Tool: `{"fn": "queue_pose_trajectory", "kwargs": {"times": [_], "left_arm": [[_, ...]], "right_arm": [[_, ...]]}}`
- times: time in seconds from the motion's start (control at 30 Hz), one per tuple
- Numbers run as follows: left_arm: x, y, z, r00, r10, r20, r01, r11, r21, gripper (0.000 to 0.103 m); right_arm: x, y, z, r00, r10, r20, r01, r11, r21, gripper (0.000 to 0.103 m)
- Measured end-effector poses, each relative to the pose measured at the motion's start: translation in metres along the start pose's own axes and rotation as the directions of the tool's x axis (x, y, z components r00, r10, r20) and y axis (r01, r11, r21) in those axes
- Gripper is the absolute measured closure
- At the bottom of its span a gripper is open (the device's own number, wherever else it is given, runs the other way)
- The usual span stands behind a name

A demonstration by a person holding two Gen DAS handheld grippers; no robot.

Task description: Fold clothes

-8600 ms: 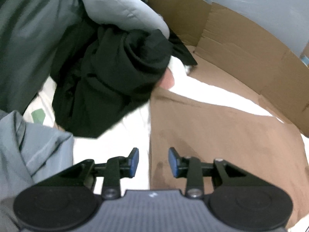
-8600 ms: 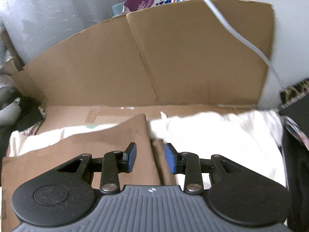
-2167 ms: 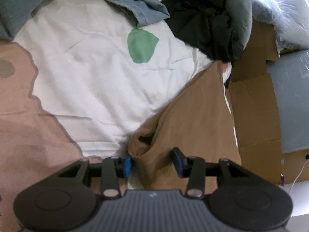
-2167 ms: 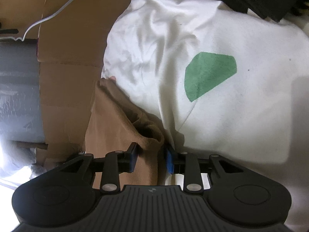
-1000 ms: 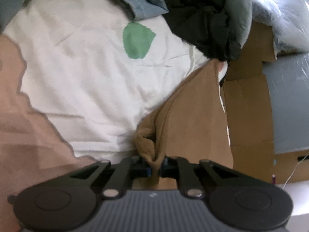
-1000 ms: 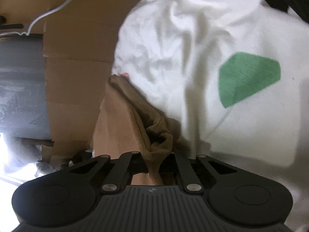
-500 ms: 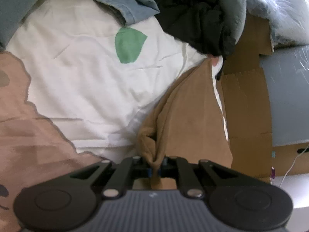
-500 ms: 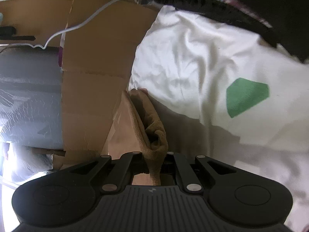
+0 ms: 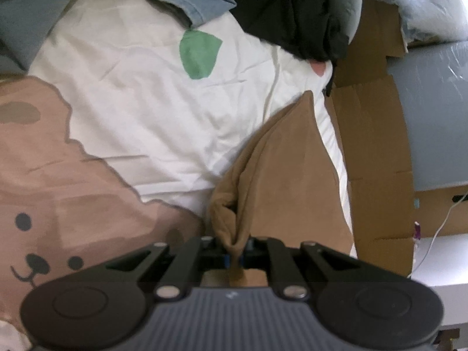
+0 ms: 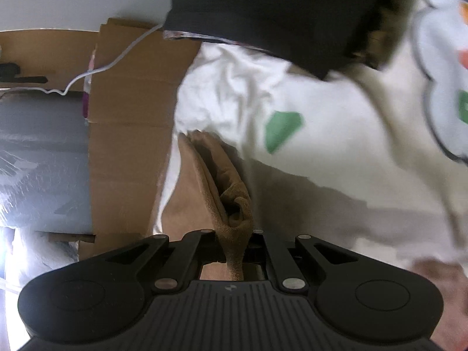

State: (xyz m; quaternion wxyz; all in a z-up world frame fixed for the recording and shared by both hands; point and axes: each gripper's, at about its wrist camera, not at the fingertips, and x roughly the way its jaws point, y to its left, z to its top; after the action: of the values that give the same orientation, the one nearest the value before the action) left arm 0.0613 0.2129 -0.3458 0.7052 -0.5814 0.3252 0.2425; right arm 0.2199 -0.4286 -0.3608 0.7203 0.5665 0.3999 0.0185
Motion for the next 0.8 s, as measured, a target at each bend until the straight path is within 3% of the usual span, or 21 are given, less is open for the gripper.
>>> {"fn": "queue_pose_trajectory", "kwargs": {"times": [0.8], "left_arm": [[-0.036,-0.009,0.012,0.996,0.075,-0.038,-0.069,0.986,0.152,0.097]], "right_arm": [[-0.070,-0.047,-0.058,1.000,-0.002,-0.006,0.002,0.999,0.054,0.102]]}}
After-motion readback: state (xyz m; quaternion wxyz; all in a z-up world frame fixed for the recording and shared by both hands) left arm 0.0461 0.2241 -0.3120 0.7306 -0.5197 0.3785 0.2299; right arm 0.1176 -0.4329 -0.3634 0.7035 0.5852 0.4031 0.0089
